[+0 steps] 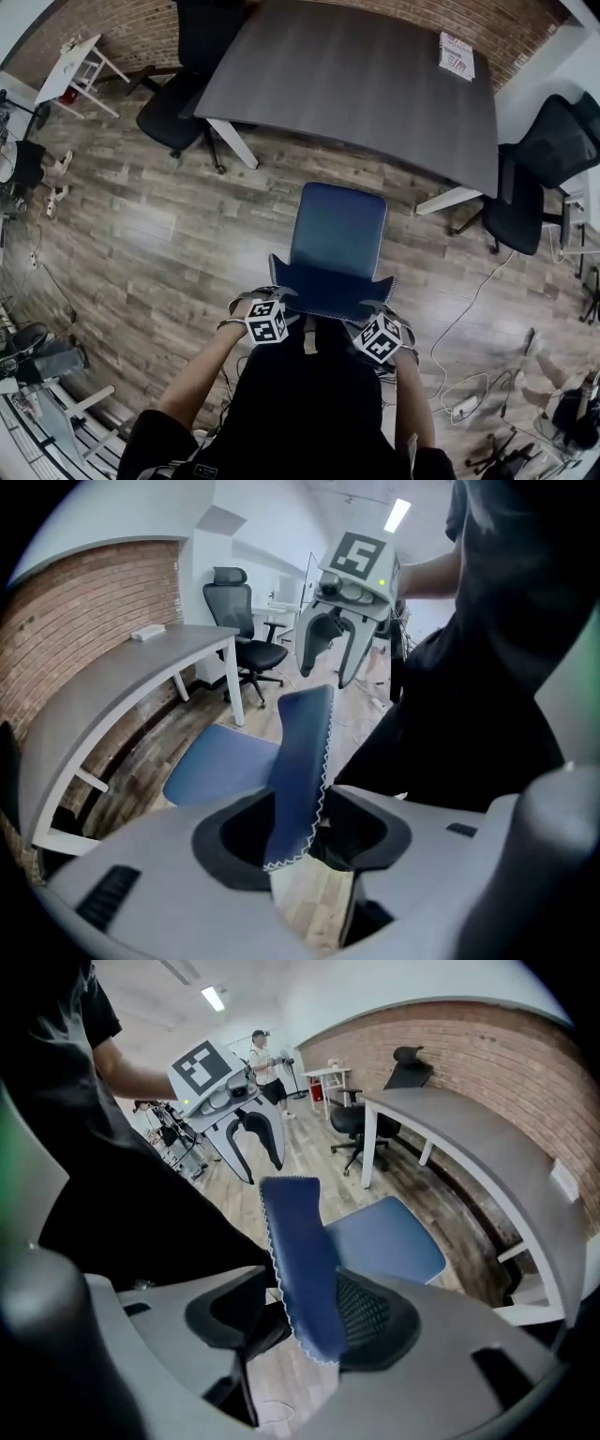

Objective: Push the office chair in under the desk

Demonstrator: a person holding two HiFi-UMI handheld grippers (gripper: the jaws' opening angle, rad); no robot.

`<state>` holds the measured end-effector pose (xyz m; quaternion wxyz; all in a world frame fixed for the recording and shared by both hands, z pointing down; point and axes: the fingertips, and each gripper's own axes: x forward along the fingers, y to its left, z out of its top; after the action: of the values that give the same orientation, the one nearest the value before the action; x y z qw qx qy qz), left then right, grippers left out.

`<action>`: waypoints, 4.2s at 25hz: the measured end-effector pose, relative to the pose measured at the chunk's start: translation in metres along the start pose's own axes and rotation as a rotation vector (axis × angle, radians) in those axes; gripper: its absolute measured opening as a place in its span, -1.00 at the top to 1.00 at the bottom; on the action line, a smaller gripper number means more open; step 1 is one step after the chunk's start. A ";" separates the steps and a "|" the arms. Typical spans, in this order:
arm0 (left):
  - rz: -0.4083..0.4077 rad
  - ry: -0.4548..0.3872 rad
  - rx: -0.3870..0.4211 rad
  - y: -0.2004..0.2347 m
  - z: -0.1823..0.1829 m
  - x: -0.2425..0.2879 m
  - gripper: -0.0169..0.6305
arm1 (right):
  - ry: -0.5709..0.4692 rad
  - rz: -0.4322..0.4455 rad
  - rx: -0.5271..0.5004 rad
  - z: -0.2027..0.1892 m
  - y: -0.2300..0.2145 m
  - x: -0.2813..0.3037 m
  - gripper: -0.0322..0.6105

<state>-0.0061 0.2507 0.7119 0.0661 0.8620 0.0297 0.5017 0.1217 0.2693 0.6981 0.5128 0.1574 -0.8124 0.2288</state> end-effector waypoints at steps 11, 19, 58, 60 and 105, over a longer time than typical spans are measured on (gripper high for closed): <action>-0.055 0.096 -0.006 0.003 -0.025 0.034 0.29 | 0.229 -0.003 -0.092 -0.049 -0.005 0.041 0.14; -0.067 0.199 0.117 -0.002 -0.037 0.041 0.27 | 0.262 -0.010 -0.092 -0.063 -0.009 0.061 0.14; 0.042 0.203 0.092 0.031 -0.061 0.048 0.68 | 0.222 -0.001 -0.276 -0.032 -0.028 0.088 0.44; 0.048 0.204 0.087 0.037 -0.063 0.046 0.69 | 0.223 -0.005 -0.283 -0.027 -0.032 0.089 0.45; 0.071 0.154 0.106 0.138 -0.100 0.014 0.68 | 0.214 -0.045 -0.283 0.070 -0.108 0.119 0.51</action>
<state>-0.0883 0.1242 0.7920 0.0003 0.8238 0.0305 0.5661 0.0708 0.1382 0.8026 0.6182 0.0766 -0.7736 0.1163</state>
